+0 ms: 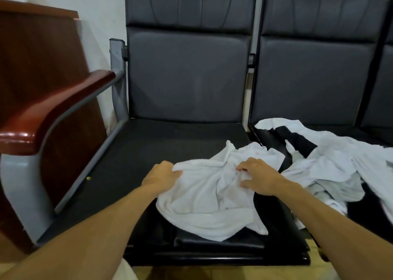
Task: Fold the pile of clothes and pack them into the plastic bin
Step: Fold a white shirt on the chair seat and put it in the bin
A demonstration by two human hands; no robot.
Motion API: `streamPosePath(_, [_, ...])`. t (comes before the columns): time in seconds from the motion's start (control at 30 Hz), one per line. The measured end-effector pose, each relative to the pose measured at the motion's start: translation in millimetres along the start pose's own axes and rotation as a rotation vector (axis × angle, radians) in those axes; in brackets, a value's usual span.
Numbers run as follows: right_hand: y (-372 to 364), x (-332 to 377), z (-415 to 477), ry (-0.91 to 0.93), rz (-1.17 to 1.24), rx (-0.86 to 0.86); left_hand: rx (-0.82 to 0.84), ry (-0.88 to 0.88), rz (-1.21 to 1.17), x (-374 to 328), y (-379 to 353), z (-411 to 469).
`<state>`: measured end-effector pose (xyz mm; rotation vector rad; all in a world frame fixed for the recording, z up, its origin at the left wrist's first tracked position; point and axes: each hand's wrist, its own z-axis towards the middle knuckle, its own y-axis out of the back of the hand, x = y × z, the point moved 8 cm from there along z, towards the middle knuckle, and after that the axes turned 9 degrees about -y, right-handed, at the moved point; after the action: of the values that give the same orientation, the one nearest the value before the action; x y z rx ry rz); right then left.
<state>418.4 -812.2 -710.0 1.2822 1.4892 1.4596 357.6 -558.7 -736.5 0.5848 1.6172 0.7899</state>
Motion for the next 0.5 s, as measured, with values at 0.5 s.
streamPosePath(0.5, [5, 2, -15, -0.055, -0.096, -0.065, -0.384, 0.141, 0.183, 20, 74, -47])
